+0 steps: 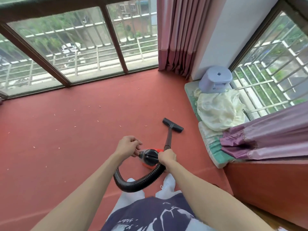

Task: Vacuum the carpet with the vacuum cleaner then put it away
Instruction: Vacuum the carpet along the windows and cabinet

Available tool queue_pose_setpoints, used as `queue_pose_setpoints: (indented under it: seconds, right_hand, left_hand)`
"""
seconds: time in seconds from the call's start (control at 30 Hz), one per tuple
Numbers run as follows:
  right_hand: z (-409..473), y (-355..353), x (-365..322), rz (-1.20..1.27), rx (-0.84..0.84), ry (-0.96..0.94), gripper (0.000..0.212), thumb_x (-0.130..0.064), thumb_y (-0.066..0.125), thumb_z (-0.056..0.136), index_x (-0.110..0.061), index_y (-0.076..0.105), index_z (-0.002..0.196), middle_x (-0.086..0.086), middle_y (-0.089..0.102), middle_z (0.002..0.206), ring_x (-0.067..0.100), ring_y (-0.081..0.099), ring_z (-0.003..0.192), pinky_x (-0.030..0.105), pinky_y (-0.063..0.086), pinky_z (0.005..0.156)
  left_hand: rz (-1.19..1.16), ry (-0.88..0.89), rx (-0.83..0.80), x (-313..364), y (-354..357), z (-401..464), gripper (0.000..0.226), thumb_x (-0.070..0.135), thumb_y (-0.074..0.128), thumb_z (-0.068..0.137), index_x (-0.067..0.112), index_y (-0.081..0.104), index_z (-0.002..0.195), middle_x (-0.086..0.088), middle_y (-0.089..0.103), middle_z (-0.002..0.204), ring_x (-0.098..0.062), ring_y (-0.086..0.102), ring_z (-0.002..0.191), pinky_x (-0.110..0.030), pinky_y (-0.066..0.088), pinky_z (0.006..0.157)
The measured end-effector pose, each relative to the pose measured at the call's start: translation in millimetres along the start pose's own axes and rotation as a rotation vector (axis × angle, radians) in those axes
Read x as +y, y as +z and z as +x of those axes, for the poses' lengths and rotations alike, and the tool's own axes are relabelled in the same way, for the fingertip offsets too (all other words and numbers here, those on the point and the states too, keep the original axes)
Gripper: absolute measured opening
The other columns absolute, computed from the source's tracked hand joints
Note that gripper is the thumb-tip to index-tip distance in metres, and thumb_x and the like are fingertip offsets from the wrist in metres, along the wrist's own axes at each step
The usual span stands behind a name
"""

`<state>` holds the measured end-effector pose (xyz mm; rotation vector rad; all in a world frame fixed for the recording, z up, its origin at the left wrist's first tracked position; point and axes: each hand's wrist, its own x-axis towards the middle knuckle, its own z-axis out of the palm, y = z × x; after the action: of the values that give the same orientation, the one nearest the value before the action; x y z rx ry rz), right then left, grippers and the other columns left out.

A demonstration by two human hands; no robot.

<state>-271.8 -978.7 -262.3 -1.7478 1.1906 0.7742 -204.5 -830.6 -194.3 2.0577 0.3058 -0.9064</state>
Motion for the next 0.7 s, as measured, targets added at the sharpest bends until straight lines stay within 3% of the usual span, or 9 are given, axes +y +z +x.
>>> queue_pose_setpoints:
  seconds: [0.1, 0.2, 0.43, 0.53, 0.7]
  right_hand:
    - [15.5, -18.4, -12.7, 0.106, 0.042, 0.026, 0.039, -0.018, 0.05, 0.094, 0.0, 0.058, 0.128, 0.017, 0.061, 0.129, 0.033, 0.06, 0.115, 0.031, 0.048, 0.086]
    - [24.9, -18.8, -26.0, 0.169, 0.105, 0.029, 0.038, -0.016, 0.05, 0.094, 0.001, 0.059, 0.126, 0.019, 0.062, 0.126, 0.034, 0.061, 0.113, 0.035, 0.053, 0.087]
    - [-12.0, 78.2, -80.1, 0.15, 0.135, 0.002, 0.035, -0.016, 0.05, 0.09, -0.002, 0.059, 0.121, 0.016, 0.064, 0.121, 0.033, 0.063, 0.108, 0.029, 0.048, 0.078]
    - [-21.9, 131.1, -86.5, 0.134, 0.145, 0.054, 0.035, -0.019, 0.052, 0.088, -0.003, 0.062, 0.118, 0.016, 0.066, 0.119, 0.033, 0.065, 0.106, 0.033, 0.054, 0.085]
    - [-26.4, 175.9, -89.9, 0.169, 0.248, 0.153, 0.041, -0.026, 0.056, 0.093, -0.002, 0.06, 0.126, 0.019, 0.064, 0.127, 0.033, 0.062, 0.116, 0.033, 0.048, 0.093]
  left_hand:
    - [0.06, 0.036, 0.009, 2.6, -15.2, 2.1, 0.028, -0.002, 0.038, 0.089, 0.002, 0.066, 0.087, -0.007, 0.063, 0.072, -0.018, 0.06, 0.057, -0.03, 0.053, 0.055]
    - [0.119, 0.06, 0.01, -0.8, -38.2, 8.3, 0.028, -0.002, 0.039, 0.088, 0.004, 0.066, 0.085, -0.008, 0.063, 0.072, -0.019, 0.059, 0.058, -0.031, 0.052, 0.058]
    - [0.2, 0.129, -0.121, -12.0, -83.2, 41.8, 0.029, 0.0, 0.038, 0.088, 0.007, 0.066, 0.083, -0.008, 0.065, 0.075, -0.02, 0.06, 0.06, -0.03, 0.051, 0.056]
    - [0.187, 0.181, -0.2, -22.8, -111.9, 53.7, 0.029, 0.0, 0.038, 0.087, 0.006, 0.067, 0.084, -0.008, 0.065, 0.075, -0.02, 0.06, 0.06, -0.029, 0.051, 0.055]
    - [0.179, 0.147, -0.317, -74.0, -197.6, 69.7, 0.027, -0.001, 0.041, 0.086, 0.003, 0.067, 0.087, -0.008, 0.065, 0.075, -0.018, 0.061, 0.059, -0.024, 0.049, 0.052]
